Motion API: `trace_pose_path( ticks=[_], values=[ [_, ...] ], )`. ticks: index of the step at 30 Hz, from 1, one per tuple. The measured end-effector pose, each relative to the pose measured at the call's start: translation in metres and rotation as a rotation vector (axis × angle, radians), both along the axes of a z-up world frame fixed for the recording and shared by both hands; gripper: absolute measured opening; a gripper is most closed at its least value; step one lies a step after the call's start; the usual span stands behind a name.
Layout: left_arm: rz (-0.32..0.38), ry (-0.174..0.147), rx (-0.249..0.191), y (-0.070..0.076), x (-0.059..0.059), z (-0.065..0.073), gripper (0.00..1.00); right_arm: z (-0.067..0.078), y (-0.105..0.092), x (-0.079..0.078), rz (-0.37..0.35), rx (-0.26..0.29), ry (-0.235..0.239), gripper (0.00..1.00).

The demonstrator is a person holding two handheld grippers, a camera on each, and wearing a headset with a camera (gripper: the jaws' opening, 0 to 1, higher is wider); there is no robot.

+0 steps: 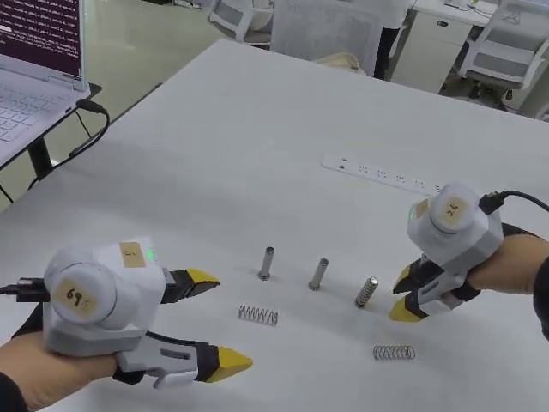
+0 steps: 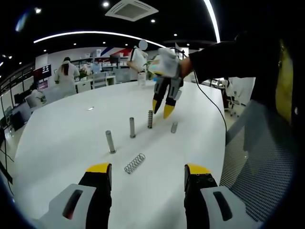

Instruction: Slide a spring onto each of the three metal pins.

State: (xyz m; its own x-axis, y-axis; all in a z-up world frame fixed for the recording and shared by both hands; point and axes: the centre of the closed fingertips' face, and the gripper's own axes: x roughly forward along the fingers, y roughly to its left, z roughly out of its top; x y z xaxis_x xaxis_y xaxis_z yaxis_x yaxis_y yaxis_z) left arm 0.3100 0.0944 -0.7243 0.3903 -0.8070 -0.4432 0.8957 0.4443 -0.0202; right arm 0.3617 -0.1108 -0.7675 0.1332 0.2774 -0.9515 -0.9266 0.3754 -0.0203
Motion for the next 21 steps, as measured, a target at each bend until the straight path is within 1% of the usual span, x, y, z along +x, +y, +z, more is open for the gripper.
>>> trace_pose_path(
  ticks=[5, 14, 18, 21],
  values=[
    [-0.002, -0.001, 0.001, 0.000, 0.000, 0.001, 0.57, 0.000, -0.004, -0.010, -0.015, 0.019, 0.009, 0.23],
    [-0.003, -0.002, 0.007, 0.000, -0.002, 0.001, 0.56, -0.001, -0.007, -0.027, -0.008, 0.036, 0.015, 0.22],
    [-0.005, -0.006, 0.007, -0.001, -0.002, 0.002, 0.56, -0.003, -0.005, -0.036, 0.012, 0.041, 0.024, 0.22],
    [-0.004, -0.005, 0.006, 0.000, -0.002, 0.002, 0.56, -0.008, -0.005, -0.043, 0.022, 0.040, 0.038, 0.21]
  ],
)
